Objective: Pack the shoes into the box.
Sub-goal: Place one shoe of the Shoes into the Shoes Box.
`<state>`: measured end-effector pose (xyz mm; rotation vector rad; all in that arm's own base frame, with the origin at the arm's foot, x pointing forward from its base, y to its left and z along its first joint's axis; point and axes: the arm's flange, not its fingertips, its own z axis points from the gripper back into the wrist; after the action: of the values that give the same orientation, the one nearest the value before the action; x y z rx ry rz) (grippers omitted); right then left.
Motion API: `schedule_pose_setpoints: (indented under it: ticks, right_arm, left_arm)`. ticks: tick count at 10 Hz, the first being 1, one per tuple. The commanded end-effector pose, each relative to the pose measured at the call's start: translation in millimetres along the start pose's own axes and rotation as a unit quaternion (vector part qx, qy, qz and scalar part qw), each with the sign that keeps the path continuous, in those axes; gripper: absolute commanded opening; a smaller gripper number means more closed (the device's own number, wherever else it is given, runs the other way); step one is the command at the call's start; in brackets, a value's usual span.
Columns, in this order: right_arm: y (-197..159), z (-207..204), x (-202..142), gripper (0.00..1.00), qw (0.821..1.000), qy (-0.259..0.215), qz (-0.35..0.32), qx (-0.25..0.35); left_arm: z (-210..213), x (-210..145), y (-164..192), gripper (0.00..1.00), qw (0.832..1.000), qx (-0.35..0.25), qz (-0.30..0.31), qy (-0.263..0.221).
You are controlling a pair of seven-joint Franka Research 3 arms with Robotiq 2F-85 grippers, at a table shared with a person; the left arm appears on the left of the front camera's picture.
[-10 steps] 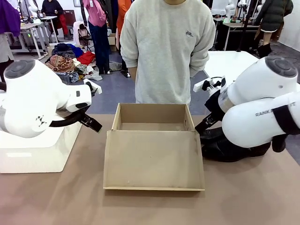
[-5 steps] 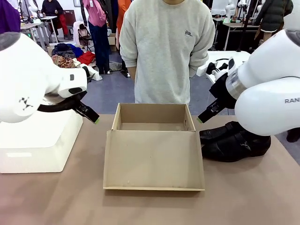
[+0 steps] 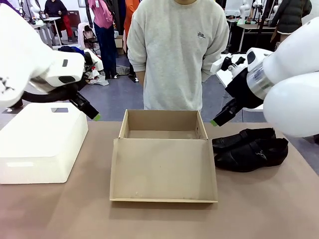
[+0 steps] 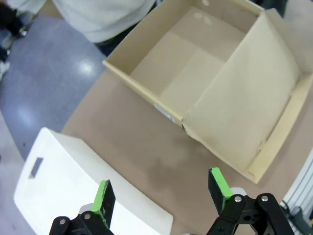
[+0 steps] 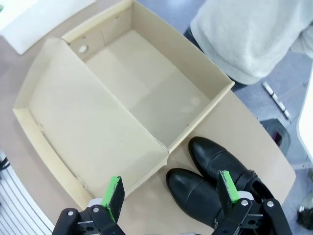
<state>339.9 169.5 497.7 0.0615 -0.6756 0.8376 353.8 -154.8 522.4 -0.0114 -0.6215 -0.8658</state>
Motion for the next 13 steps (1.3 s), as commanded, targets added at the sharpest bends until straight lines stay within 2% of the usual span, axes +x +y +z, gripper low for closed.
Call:
schedule_pose_setpoints:
  ticks: [1, 3, 6, 9, 13]
  right_arm:
    - [-14, 23, 3, 1.00, 0.997, -0.028, 0.041, 0.054]
    - [-18, 40, 8, 1.00, 0.994, -0.052, 0.062, 0.076]
    - [-24, 59, 10, 1.00, 0.979, -0.090, 0.110, 0.148]
    - [-34, 72, 5, 1.00, 0.969, -0.121, 0.121, 0.177]
    - [-38, 71, 2, 1.00, 0.966, -0.129, 0.119, 0.188]
  left_arm:
    - [22, -5, 22, 1.00, 0.997, -0.051, -0.048, -0.027]
    - [38, -8, 28, 1.00, 0.992, -0.080, -0.063, -0.073]
    - [53, -11, 27, 1.00, 0.983, -0.110, -0.077, -0.122]
    - [59, -18, 28, 1.00, 0.978, -0.119, -0.081, -0.148]
    - [60, -22, 27, 1.00, 0.974, -0.124, -0.093, -0.166]
